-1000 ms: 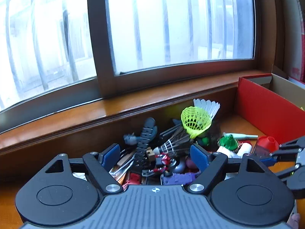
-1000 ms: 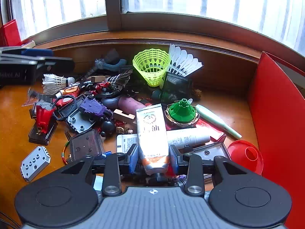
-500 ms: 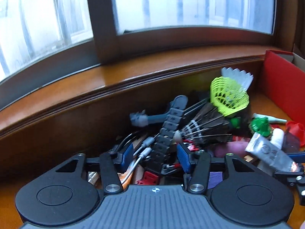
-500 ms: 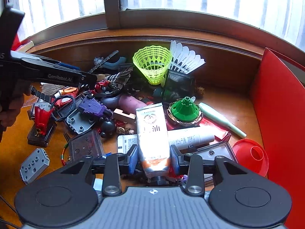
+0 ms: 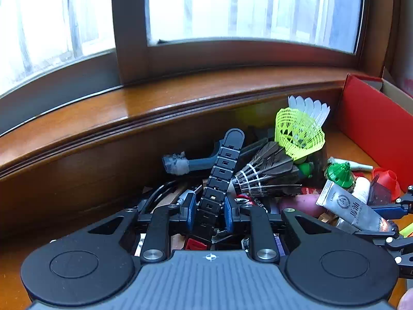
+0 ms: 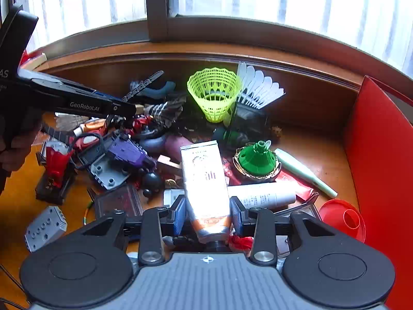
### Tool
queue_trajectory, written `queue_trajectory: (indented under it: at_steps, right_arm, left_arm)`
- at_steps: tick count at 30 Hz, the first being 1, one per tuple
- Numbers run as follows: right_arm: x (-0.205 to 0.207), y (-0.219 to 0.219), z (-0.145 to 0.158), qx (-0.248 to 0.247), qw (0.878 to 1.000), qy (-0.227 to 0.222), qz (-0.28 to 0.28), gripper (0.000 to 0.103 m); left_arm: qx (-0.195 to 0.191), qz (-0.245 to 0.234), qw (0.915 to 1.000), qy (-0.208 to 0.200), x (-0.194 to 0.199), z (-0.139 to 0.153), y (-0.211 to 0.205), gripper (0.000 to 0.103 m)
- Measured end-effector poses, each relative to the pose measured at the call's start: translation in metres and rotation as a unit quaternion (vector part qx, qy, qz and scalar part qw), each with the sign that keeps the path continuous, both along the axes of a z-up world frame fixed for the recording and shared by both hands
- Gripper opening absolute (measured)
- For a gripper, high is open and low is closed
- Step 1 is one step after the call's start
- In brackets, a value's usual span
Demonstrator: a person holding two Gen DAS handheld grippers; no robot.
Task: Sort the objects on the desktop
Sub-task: 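Lift silver tube with right tool while left tool lifts watch strap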
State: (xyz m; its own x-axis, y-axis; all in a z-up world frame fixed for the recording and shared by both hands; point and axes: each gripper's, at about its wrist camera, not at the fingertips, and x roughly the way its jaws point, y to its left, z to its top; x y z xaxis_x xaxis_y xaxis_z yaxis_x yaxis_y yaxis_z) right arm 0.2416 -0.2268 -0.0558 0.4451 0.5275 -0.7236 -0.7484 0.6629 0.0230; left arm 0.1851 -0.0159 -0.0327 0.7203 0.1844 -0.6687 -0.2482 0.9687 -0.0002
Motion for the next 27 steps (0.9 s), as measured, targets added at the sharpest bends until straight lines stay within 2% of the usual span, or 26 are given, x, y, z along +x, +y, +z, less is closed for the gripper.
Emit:
queue_trajectory:
  at_steps: [11, 16, 19, 22, 27]
  right_arm:
    - [-0.013, -0.015, 0.031, 0.044, 0.998, -0.034, -0.018, 0.039]
    - [-0.022, -0.023, 0.043, 0.061, 0.997, -0.043, -0.017, 0.039]
    - [-0.028, -0.027, 0.048, 0.071, 0.996, -0.047, -0.014, 0.039]
    - [-0.033, -0.031, 0.052, 0.074, 0.996, -0.050, -0.012, 0.039]
    - [-0.039, -0.035, 0.048, 0.068, 0.997, -0.039, -0.012, 0.039]
  left_arm:
    - [0.007, 0.047, 0.9934, -0.105, -0.044, 0.078, 0.000, 0.019]
    - [0.015, 0.036, 0.9866, -0.158, -0.062, 0.116, -0.013, 0.015]
    - [0.025, 0.025, 0.9836, -0.177, -0.067, 0.131, -0.023, 0.014]
    - [0.033, 0.018, 0.9847, -0.170, -0.066, 0.131, -0.032, 0.014]
    - [0.023, 0.024, 0.9926, -0.117, -0.062, 0.101, -0.036, 0.019]
